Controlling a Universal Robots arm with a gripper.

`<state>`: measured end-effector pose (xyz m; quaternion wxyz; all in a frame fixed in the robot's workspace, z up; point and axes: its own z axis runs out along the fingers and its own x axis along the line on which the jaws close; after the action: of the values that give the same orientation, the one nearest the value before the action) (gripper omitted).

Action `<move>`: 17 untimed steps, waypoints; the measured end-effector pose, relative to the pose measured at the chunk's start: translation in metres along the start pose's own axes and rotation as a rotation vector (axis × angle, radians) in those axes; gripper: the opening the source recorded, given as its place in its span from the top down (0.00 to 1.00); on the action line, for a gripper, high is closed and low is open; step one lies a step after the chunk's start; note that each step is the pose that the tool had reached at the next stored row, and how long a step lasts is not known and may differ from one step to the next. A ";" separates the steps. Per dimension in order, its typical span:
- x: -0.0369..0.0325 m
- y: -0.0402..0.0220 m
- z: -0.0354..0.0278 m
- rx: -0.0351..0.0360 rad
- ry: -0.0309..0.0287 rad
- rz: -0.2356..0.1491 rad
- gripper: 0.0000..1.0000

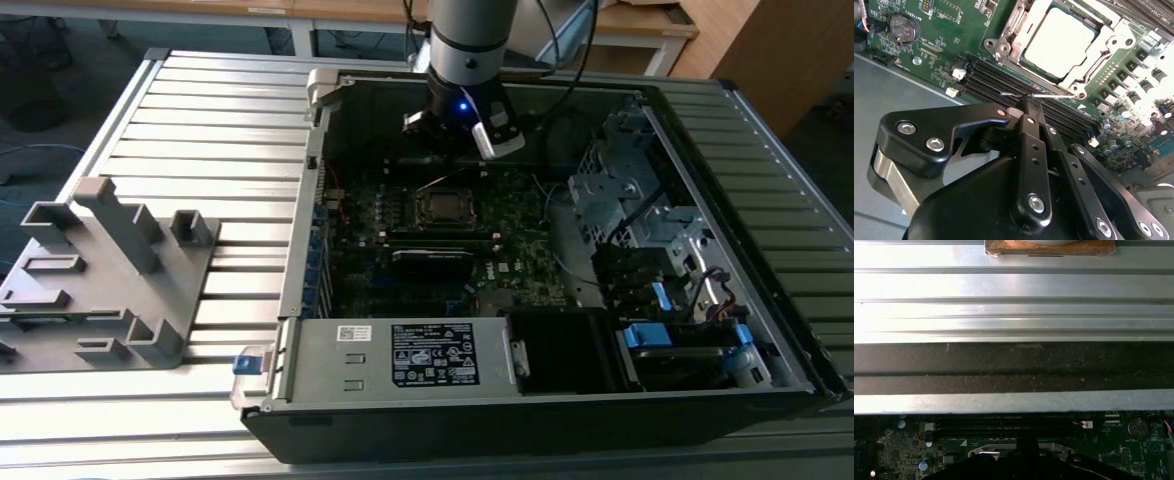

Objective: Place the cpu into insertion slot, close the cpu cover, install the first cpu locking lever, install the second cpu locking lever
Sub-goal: 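Install the first cpu locking lever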

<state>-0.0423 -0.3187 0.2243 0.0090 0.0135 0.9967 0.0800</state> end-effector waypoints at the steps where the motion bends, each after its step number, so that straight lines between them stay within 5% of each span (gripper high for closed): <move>1: -0.0001 0.0000 0.0001 0.0000 0.0000 0.000 0.89; 8: 0.0000 -0.0011 0.0071 0.0000 -0.0012 0.000 0.89; 17: 0.0000 -0.0013 0.0088 0.0018 -0.0031 0.006 0.89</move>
<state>-0.0422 -0.3186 0.2153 0.0103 0.0167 0.9967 0.0792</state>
